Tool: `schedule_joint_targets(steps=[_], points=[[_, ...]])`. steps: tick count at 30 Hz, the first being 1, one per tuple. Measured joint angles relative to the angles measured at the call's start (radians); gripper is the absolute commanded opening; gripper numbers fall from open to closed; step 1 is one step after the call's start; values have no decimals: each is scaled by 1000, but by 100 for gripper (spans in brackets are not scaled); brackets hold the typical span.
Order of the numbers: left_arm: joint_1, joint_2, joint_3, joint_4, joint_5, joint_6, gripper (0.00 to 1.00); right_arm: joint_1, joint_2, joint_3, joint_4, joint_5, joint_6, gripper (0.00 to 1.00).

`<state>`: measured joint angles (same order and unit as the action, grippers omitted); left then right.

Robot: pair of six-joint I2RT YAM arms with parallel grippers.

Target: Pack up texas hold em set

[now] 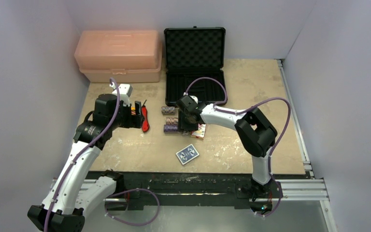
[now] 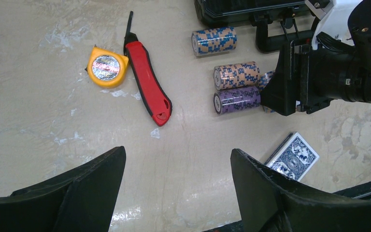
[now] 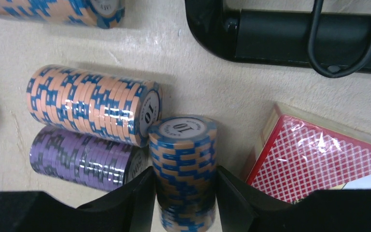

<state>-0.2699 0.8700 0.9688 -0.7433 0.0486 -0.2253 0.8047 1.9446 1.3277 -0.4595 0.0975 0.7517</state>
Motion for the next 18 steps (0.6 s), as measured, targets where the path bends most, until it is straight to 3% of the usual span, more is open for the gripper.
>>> schedule_joint_targets(steps=[6, 18], points=[[0, 0, 0, 0, -1, 0, 79, 0, 8, 0, -5, 33, 0, 42], [0, 2, 0, 0, -1, 0, 79, 2, 7, 2, -14, 53, -19, 50]])
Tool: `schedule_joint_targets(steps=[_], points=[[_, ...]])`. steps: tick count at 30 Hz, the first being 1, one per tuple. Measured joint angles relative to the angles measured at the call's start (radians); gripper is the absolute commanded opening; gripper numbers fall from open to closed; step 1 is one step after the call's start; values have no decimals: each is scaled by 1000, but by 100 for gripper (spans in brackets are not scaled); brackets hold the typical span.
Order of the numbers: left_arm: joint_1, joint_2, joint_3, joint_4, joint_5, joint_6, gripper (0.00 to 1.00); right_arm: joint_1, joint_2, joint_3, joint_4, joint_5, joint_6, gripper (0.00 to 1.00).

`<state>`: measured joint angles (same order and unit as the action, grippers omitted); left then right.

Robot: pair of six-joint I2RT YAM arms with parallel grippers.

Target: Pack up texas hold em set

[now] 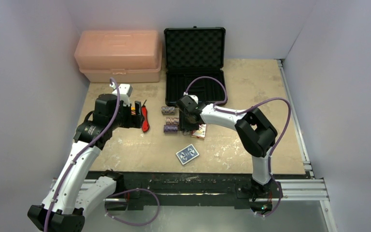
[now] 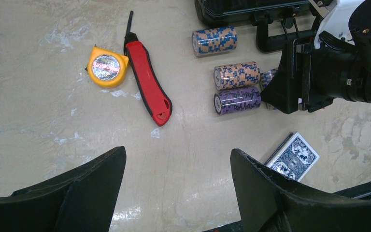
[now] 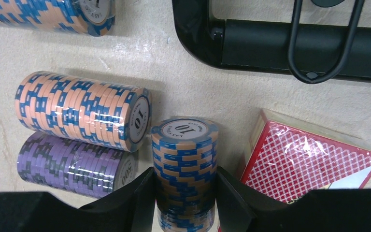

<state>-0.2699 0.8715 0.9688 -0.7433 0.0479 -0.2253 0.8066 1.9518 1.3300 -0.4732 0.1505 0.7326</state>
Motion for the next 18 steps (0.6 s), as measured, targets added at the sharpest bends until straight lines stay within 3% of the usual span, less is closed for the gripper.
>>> schedule_joint_targets(steps=[2, 4, 7, 10, 18], points=[[0, 0, 0, 0, 0, 0, 79, 0, 0, 2, -9, 8, -7, 49], [0, 2, 0, 0, 0, 0, 79, 0, 0, 7, -20, 18, -18, 41], [0, 2, 0, 0, 0, 0, 78, 0, 0, 10, -33, 21, -36, 14], [0, 3, 0, 0, 0, 0, 78, 0, -1, 12, -40, 25, -53, 0], [0, 7, 0, 0, 0, 0, 78, 0, -6, 64, -114, 38, -110, 0]])
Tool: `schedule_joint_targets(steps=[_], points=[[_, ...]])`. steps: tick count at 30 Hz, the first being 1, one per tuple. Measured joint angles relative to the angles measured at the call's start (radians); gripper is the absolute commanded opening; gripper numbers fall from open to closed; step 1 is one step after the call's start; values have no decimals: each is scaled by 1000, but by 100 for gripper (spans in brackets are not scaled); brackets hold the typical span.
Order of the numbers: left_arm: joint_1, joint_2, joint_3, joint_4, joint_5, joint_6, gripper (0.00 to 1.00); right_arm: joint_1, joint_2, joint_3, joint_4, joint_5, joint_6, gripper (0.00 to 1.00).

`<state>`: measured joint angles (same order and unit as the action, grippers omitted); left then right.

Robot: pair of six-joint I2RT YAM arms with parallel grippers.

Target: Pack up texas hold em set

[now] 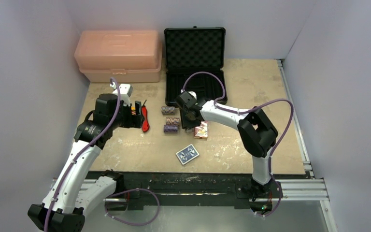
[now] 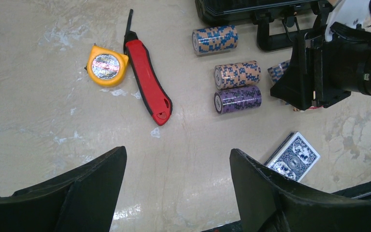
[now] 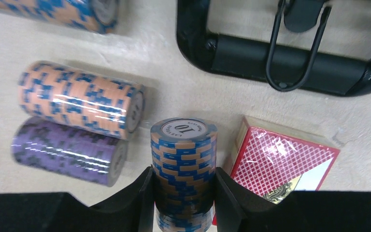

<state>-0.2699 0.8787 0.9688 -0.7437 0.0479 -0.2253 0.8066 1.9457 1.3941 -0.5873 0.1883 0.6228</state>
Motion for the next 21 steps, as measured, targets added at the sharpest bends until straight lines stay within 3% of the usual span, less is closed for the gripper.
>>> schedule_joint_targets(steps=[12, 21], points=[[0, -6, 0, -1, 0, 0, 77, 0, -139, 160, 26, 78, -168, 0], [0, -6, 0, -3, 4, 0, 77, -74, -134, 293, 42, 162, -279, 0]])
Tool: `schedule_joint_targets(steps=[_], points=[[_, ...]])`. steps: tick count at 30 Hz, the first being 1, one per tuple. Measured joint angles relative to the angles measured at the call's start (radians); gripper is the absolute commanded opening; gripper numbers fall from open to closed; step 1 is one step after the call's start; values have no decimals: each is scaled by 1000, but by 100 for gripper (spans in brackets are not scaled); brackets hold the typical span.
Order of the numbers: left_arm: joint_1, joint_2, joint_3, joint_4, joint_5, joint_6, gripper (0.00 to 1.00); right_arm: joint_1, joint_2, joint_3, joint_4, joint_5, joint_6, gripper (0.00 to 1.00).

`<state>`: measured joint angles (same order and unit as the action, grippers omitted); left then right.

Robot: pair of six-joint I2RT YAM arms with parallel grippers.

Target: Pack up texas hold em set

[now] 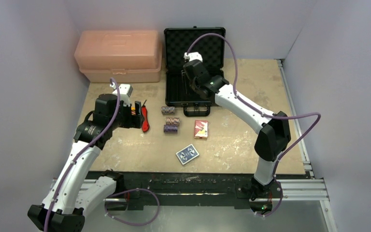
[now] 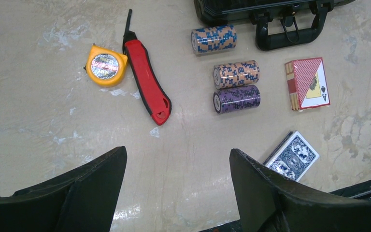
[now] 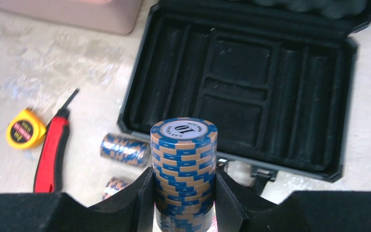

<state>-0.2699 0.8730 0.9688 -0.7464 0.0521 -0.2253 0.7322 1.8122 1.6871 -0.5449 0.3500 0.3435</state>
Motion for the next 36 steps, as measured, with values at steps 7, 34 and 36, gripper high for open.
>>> schedule_joint_targets(steps=[7, 34, 36], points=[[0, 6, 0, -1, 0, 0, 77, -122, 63, 115, 12, -11, -61, 0], [0, 34, 0, -3, -8, 0, 77, -301, 371, 214, -6, -53, -142, 0], [0, 40, 0, -3, -9, 0, 77, -303, 389, 207, -5, -53, -135, 0]])
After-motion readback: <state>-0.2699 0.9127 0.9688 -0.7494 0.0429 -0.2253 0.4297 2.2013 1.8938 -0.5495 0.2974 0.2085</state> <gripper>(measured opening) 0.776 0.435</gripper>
